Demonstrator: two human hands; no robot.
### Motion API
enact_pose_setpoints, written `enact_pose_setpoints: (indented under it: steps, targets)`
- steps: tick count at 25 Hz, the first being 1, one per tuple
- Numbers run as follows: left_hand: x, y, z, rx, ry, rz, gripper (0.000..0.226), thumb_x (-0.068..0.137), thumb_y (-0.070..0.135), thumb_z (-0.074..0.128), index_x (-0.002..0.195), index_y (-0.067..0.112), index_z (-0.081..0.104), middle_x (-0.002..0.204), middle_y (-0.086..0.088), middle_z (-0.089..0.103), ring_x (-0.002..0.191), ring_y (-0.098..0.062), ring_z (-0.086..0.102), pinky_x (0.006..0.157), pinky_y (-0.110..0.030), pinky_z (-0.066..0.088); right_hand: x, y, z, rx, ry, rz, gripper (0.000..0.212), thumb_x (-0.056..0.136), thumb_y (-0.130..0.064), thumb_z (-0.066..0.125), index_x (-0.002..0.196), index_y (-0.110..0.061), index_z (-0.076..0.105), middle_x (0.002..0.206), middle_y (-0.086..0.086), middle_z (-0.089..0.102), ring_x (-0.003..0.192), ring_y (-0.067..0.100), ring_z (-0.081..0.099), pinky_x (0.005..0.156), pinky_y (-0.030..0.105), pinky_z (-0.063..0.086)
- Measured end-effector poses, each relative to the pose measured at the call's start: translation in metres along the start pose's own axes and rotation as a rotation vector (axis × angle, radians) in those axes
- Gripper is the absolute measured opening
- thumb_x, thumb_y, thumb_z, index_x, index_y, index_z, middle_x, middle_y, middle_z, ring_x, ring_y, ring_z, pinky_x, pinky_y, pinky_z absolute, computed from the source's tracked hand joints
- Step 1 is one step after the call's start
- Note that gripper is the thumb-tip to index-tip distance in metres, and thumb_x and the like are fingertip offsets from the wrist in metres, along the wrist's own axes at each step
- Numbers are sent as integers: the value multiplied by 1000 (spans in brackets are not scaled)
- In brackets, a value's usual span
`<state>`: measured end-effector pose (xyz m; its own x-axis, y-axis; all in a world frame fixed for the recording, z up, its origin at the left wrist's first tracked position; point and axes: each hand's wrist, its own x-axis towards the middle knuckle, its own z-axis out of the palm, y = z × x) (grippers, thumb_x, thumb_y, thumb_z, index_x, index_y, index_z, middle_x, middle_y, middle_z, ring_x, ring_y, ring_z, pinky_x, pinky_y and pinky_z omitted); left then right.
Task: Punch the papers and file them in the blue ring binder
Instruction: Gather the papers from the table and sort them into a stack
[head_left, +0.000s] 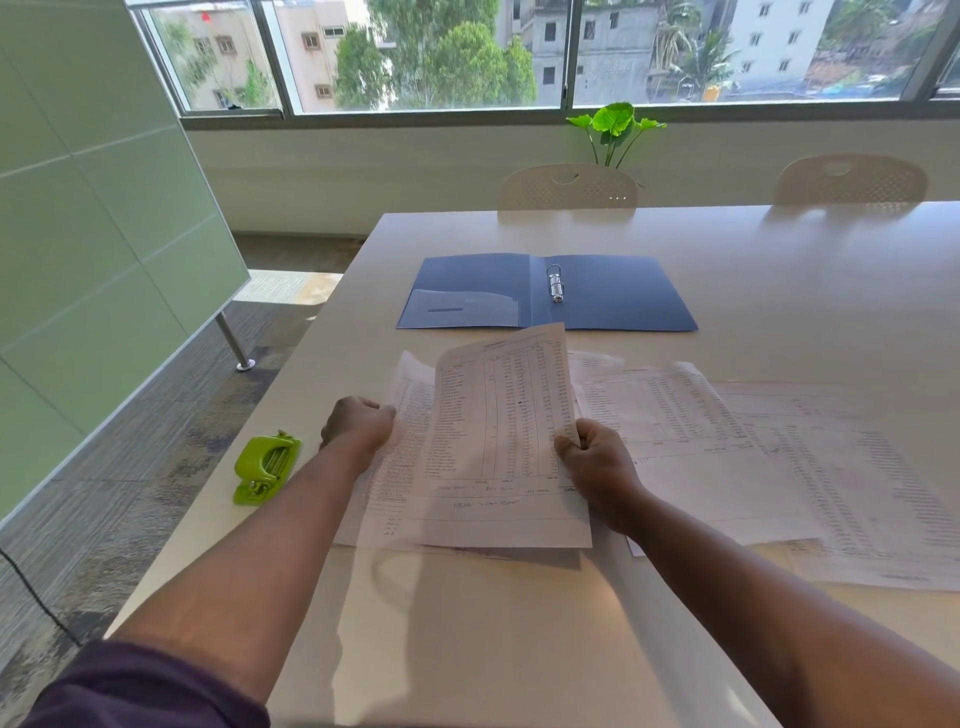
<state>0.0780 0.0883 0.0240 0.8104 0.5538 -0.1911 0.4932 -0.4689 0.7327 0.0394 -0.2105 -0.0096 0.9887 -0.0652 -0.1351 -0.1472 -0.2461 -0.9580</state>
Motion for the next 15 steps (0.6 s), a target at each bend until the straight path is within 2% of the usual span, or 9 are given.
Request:
enact_pose_setpoints:
  steps: [2, 4, 8, 11, 15]
  targets:
    - [-9, 7, -4, -44, 52, 71, 16, 94, 30, 65, 93, 15, 67, 106, -11, 73, 93, -27, 63, 82, -31, 49, 1, 0, 0, 15, -1, 6, 17, 98, -27, 58, 92, -16, 70, 92, 5, 78, 85, 28, 76, 79, 55, 62]
    - [-20, 22, -12, 19, 121, 179, 22, 98, 30, 58, 88, 12, 68, 97, -12, 72, 94, -33, 66, 75, -32, 45, 0, -1, 0, 38, 4, 10, 17, 98, -26, 57, 94, -17, 71, 93, 4, 78, 86, 27, 76, 79, 54, 63]
    - [-46, 62, -40, 195, 284, 424, 28, 104, 26, 46, 103, 5, 65, 105, -19, 71, 99, -39, 65, 73, -35, 39, -2, -5, 1, 86, 29, 23, 18, 101, -25, 55, 98, -16, 71, 96, 4, 78, 87, 27, 76, 81, 53, 63]
    - [-59, 85, -60, 298, 361, 581, 20, 105, 21, 46, 106, 6, 59, 102, -18, 69, 83, -32, 60, 69, -35, 36, -4, -6, 2, 95, 37, 24, 20, 101, -25, 54, 98, -16, 72, 94, 4, 79, 87, 27, 76, 79, 54, 63]
    - [-74, 103, -77, 400, 402, 731, 15, 103, 16, 51, 112, 8, 60, 102, -17, 72, 91, -39, 67, 68, -35, 37, -5, -9, 0, 91, 67, 35, 21, 100, -25, 54, 93, -17, 73, 92, 3, 79, 86, 29, 76, 80, 56, 62]
